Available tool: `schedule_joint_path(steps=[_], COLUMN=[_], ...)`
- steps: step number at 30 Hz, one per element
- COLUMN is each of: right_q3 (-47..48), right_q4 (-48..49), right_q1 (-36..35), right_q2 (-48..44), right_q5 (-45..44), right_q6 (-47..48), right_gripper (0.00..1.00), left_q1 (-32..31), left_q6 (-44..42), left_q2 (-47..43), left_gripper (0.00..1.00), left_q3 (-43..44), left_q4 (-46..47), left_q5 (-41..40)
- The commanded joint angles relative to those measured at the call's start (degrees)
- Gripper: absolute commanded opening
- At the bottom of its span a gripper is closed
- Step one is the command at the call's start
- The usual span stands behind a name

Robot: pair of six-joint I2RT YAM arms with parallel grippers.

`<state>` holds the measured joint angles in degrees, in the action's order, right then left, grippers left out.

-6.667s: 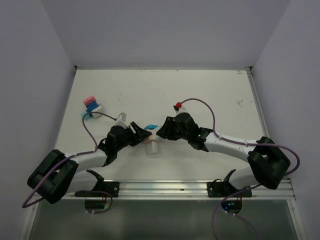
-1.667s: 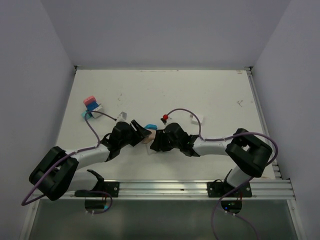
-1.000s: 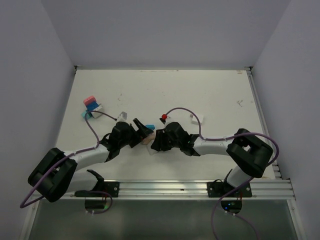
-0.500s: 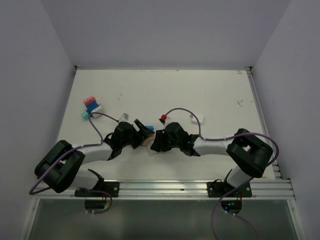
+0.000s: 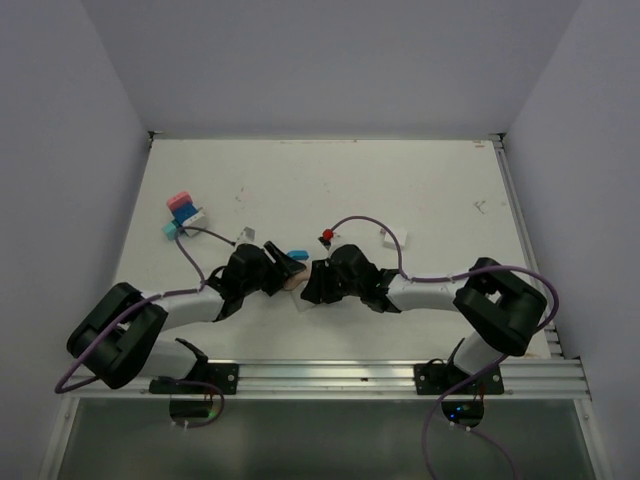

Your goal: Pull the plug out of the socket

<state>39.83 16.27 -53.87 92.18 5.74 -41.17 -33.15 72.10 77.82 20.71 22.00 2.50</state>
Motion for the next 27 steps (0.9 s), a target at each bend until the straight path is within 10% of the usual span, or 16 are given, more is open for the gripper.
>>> schedule_joint_path(steps=[1, 12, 27], right_q3=[1.38, 8.59, 2.00], right_q4=[-0.44, -19.07, -19.35], right_q1=[-0.19, 0.52, 0.52], right_q2=[-3.75, -11.05, -13.96], right_q5=[2.00, -0.20, 3.23], right_q6=[1.17, 9.52, 7.77], right_gripper=[0.00, 0.00, 0.00], left_q1=[-0.25, 0.01, 3.61], left_q6=[1.29, -5.65, -8.64], left_q2=[-3.64, -8.12, -10.58], left_gripper=[0.00, 0.00, 0.00], left_q3=[0.56, 13.38, 17.87], left_q4=[4.63, -1.69, -0.47], left_q5=[-2.24, -10.49, -15.41])
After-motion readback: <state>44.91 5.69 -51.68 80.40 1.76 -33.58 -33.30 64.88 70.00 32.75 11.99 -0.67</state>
